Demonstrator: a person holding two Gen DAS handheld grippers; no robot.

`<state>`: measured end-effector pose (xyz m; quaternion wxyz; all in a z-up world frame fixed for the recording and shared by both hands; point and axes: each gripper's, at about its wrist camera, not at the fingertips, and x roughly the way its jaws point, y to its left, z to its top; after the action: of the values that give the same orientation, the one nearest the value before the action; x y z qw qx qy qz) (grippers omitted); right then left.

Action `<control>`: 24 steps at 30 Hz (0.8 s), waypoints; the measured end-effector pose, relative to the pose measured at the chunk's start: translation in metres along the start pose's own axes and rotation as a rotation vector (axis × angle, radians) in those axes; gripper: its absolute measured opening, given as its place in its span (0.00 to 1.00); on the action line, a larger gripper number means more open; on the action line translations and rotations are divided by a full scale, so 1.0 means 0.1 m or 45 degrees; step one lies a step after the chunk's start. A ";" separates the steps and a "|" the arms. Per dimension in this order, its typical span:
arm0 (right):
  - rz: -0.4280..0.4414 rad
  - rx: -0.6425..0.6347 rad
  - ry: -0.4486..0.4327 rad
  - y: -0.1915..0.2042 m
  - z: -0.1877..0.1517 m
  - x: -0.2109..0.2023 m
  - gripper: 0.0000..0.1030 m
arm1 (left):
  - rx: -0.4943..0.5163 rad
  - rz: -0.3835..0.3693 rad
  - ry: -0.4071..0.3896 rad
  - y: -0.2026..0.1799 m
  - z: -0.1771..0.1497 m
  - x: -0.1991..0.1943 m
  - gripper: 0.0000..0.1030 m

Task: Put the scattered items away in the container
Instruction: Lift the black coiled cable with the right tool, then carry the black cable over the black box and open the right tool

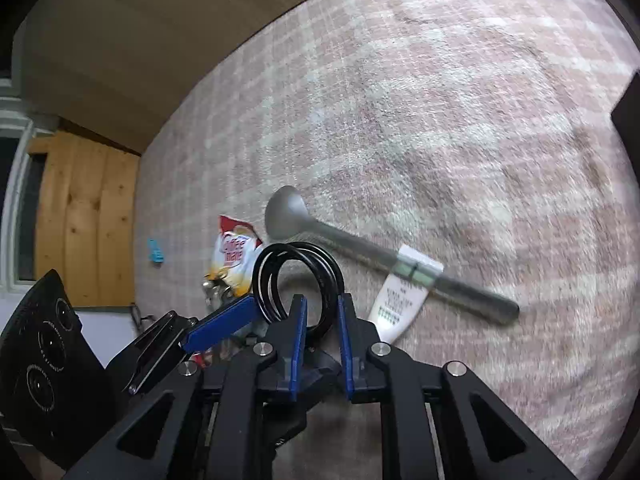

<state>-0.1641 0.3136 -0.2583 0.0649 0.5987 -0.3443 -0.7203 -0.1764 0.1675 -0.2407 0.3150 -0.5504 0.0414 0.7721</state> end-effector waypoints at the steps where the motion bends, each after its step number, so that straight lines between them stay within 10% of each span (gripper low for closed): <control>1: 0.006 0.001 -0.007 -0.01 -0.01 -0.04 0.13 | 0.004 0.001 -0.008 -0.02 0.02 -0.03 0.69; 24: -0.005 0.251 -0.448 -1.13 -0.48 -1.93 0.13 | 0.496 -0.267 -0.088 -2.38 0.60 -0.02 0.70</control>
<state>-0.0319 0.4764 -0.1675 -0.0567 0.4677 -0.4179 -0.7768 -0.0986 0.3812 -0.1480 0.4953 -0.4536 0.1213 0.7309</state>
